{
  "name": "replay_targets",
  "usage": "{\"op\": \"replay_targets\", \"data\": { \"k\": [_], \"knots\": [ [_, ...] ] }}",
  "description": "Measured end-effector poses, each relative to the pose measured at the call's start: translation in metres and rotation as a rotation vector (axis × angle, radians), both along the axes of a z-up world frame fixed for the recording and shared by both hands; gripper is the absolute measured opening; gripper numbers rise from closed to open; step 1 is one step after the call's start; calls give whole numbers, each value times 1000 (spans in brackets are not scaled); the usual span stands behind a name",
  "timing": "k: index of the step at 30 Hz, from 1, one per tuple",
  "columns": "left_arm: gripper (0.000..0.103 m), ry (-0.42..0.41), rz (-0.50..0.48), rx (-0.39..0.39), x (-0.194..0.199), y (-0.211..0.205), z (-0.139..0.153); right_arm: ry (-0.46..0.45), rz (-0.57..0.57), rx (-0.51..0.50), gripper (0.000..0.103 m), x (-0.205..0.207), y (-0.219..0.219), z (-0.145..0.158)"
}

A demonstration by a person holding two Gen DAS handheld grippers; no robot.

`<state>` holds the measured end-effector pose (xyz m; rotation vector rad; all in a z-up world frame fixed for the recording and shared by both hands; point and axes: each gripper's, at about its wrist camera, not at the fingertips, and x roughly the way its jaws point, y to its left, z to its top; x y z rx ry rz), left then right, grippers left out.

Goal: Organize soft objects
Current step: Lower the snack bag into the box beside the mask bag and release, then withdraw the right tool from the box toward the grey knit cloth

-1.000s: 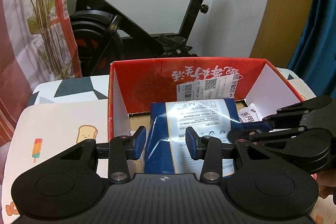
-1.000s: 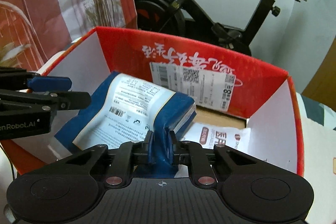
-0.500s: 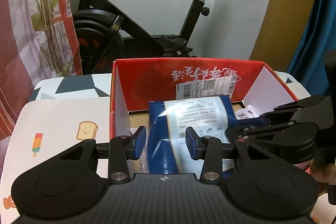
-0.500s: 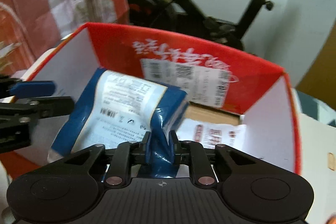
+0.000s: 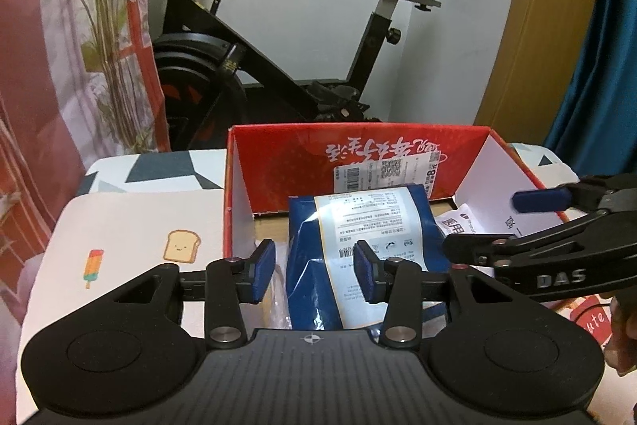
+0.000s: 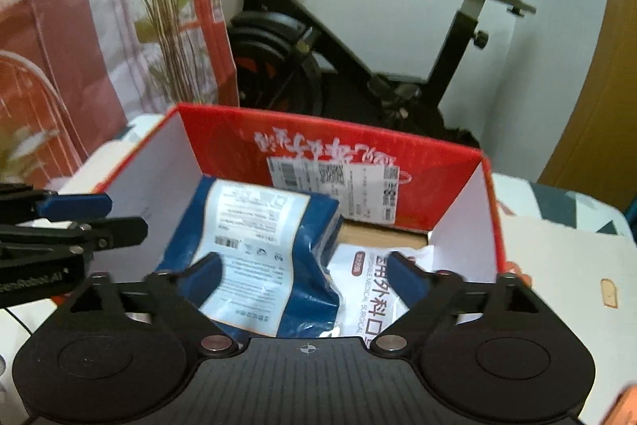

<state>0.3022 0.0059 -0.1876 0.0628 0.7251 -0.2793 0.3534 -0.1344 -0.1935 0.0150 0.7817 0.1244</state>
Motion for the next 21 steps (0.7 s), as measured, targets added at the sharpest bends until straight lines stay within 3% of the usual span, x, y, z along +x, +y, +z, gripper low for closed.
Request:
{"op": "replay_targets", "data": {
  "k": [1, 3, 6, 14, 21],
  "knots": [
    [59, -7, 4, 1, -4, 1, 2, -11, 0, -2, 99, -3, 0, 4],
    [81, -29, 16, 6, -12, 2, 8, -32, -2, 0, 103, -12, 0, 12],
    [98, -71, 49, 7, -26, 6, 18, -54, -7, 24, 103, -26, -2, 23],
    [101, -153, 87, 5, -69, 16, 41, -121, -34, 31, 103, -79, -10, 36],
    [101, -169, 91, -11, -115, 22, 34, -171, -42, 74, 103, -132, -25, 23]
  ]
}}
